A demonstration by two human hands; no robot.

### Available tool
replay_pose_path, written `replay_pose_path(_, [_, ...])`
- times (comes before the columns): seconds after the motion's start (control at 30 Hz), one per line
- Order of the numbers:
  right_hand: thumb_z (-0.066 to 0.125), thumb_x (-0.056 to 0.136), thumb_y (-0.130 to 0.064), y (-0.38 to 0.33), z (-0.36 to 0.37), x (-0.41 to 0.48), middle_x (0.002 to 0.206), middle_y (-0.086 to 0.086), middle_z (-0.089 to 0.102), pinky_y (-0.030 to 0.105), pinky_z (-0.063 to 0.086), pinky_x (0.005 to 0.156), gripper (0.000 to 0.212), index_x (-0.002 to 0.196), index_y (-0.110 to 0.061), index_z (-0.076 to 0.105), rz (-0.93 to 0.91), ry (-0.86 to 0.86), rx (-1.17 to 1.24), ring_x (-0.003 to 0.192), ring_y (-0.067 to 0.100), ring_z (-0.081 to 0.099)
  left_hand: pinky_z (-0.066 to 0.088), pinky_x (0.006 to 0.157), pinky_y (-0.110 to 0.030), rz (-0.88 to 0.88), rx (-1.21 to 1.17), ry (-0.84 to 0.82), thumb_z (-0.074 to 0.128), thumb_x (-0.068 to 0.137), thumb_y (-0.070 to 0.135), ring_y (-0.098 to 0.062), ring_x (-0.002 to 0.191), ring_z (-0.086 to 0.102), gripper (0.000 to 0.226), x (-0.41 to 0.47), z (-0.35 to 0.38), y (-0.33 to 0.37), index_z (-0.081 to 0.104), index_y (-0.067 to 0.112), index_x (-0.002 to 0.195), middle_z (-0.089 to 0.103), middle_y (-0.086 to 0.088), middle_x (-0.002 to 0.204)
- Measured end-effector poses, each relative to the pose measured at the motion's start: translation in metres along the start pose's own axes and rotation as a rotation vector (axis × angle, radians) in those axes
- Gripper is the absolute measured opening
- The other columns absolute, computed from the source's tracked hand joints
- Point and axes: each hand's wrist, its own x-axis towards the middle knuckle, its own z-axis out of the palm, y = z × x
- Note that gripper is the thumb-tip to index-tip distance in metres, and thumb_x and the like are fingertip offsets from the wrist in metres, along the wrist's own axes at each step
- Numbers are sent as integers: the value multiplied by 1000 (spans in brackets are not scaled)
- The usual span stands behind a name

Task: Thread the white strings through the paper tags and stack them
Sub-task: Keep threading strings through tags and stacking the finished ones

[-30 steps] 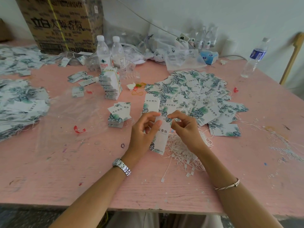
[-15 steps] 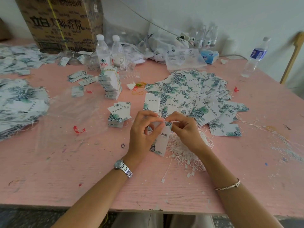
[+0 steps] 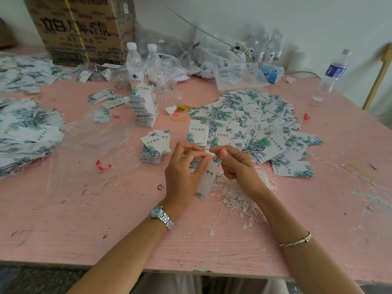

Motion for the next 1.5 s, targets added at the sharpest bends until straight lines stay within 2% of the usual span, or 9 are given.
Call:
replay_pose_path(0.1, [53, 101, -29, -1, -2, 0, 58, -11, 34, 20, 24, 47, 28, 119, -12, 66, 13, -8, 18, 50, 11, 21, 49, 81, -19, 14, 31, 16, 73, 89, 24, -20, 94, 60, 16, 1, 0, 0, 76, 8, 90, 61, -7, 103])
replay_pose_path(0.3, [65, 94, -7, -1, 1, 0, 77, 2, 56, 15, 29, 48, 7, 97, -2, 68, -62, 1, -41, 50, 11, 34, 44, 87, -14, 22, 6, 9, 72, 89, 23, -20, 95, 60, 18, 0, 1, 2, 76, 5, 90, 60, -8, 102])
replay_pose_path(0.53, [64, 92, -8, -5, 3, -1, 89, 8, 54, 11, 33, 49, 7, 89, -4, 68, -22, 14, -8, 56, 11, 43, 48, 87, -20, 54, -15, -9, 68, 93, 26, -18, 98, 60, 20, 2, 1, -1, 75, 8, 96, 60, -6, 106])
replay_pose_path(0.67, [57, 96, 2, -6, 0, -2, 76, -12, 65, 9, 35, 48, 18, 81, -7, 62, 25, 15, 56, 62, 0, 58, 43, 84, -31, 106, 250, 40, 63, 97, 28, -18, 103, 56, 22, 9, -12, -12, 70, 12, 110, 61, -6, 112])
replay_pose_path(0.87, [66, 89, -13, -4, -1, -1, 75, -12, 62, 11, 30, 46, 11, 78, -13, 63, 47, 50, 79, 60, 4, 52, 42, 83, -41, -226, 719, -39, 72, 90, 25, -31, 109, 49, 38, 15, -28, -26, 63, 14, 125, 53, -11, 132])
replay_pose_path(1.0, [71, 82, -25, -2, -2, -1, 77, -11, 60, 13, 29, 46, 11, 72, -24, 67, 49, 55, 86, 64, 10, 49, 38, 90, -40, -331, 813, -144, 68, 94, 36, -32, 117, 40, 36, 14, -34, -32, 69, 14, 122, 44, -11, 145])
replay_pose_path(1.17, [72, 82, -25, -2, -3, 0, 77, -11, 59, 14, 28, 46, 11, 72, -24, 68, 52, 66, 71, 62, 9, 49, 38, 83, -40, -319, 838, -130, 72, 91, 19, -33, 113, 44, 23, 15, -39, -34, 76, 14, 113, 52, -8, 141])
replay_pose_path(1.33, [70, 85, -21, 0, -4, -1, 79, -8, 60, 15, 29, 47, 11, 75, -17, 66, 66, 68, 54, 68, 13, 56, 36, 72, -38, -210, 782, 5, 75, 89, 14, -31, 102, 49, 20, 16, -39, -36, 78, 16, 108, 61, -5, 129])
replay_pose_path(1.5, [70, 86, -26, 0, -4, 0, 77, -10, 60, 14, 30, 48, 11, 76, -22, 68, 56, 96, 55, 62, 9, 51, 30, 64, -34, 107, 633, 368, 75, 91, 20, -24, 79, 50, 14, 18, -39, -31, 79, 22, 104, 72, 3, 106])
